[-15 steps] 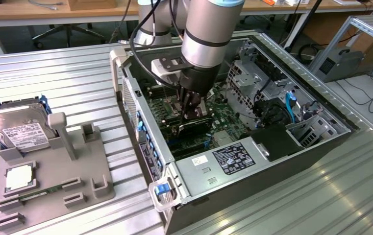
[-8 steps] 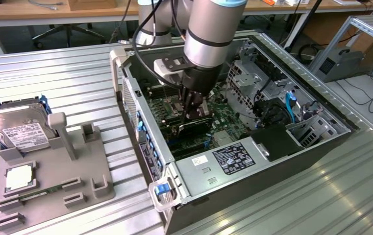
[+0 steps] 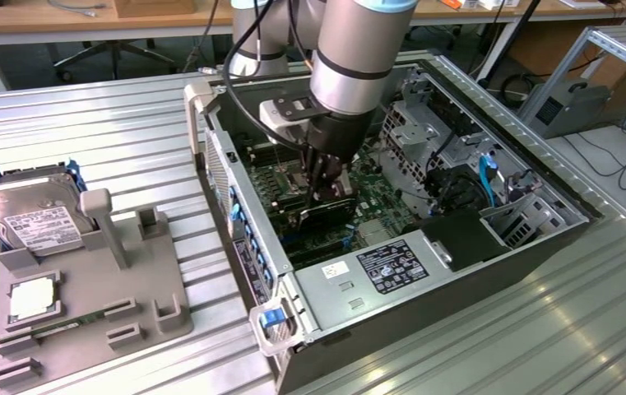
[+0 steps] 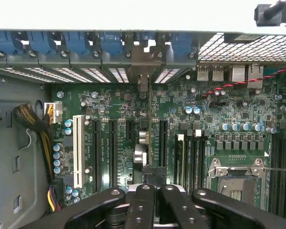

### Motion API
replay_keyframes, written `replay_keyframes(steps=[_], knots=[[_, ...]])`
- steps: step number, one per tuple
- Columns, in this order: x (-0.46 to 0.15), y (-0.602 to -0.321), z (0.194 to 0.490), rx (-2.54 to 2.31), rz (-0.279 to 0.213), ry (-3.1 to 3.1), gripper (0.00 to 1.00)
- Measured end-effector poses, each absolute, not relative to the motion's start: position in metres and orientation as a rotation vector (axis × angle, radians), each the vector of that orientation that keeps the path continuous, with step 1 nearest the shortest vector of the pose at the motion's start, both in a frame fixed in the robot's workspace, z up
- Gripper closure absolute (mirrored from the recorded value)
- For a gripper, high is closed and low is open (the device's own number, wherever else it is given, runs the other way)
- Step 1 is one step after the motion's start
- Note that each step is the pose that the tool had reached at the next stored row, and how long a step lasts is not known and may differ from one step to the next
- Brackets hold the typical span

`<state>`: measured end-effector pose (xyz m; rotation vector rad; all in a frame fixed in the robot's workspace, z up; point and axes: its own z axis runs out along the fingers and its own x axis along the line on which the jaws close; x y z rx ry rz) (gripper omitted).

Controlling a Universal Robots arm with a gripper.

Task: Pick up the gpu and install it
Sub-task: 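Press down on the gpu until it lock into place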

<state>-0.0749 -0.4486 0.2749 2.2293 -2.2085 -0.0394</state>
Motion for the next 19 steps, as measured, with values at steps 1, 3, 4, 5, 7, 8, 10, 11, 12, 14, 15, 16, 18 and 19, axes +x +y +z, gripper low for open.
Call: replay_keyframes(steps=[1, 3, 4, 5, 7, 8, 10, 11, 12, 14, 15, 16, 18, 19], knots=[[-0.0749, -0.4486, 0.2742, 2.229, -0.04, -2.209, 0.89], [-0.0749, -0.4487, 0.273, 2.229, -0.039, -2.208, 0.89], [-0.0749, -0.4487, 0.273, 2.229, -0.039, -2.208, 0.89], [-0.0749, -0.4487, 0.273, 2.229, -0.039, -2.208, 0.89], [-0.0749, -0.4487, 0.2729, 2.229, -0.039, -2.208, 0.89], [-0.0749, -0.4487, 0.2727, 2.229, -0.039, -2.208, 0.89], [-0.0749, -0.4487, 0.2716, 2.229, -0.039, -2.208, 0.89], [-0.0749, -0.4487, 0.2716, 2.229, -0.039, -2.208, 0.89], [-0.0749, -0.4487, 0.2716, 2.229, -0.039, -2.208, 0.89], [-0.0751, -0.4487, 0.2712, 2.229, -0.039, -2.208, 0.89], [-0.0751, -0.4487, 0.2712, 2.229, -0.039, -2.208, 0.89], [-0.0752, -0.4487, 0.2711, 2.229, -0.039, -2.208, 0.89], [-0.0752, -0.4487, 0.2711, 2.229, -0.039, -2.208, 0.89], [-0.0752, -0.4487, 0.2711, 2.229, -0.039, -2.208, 0.89]])
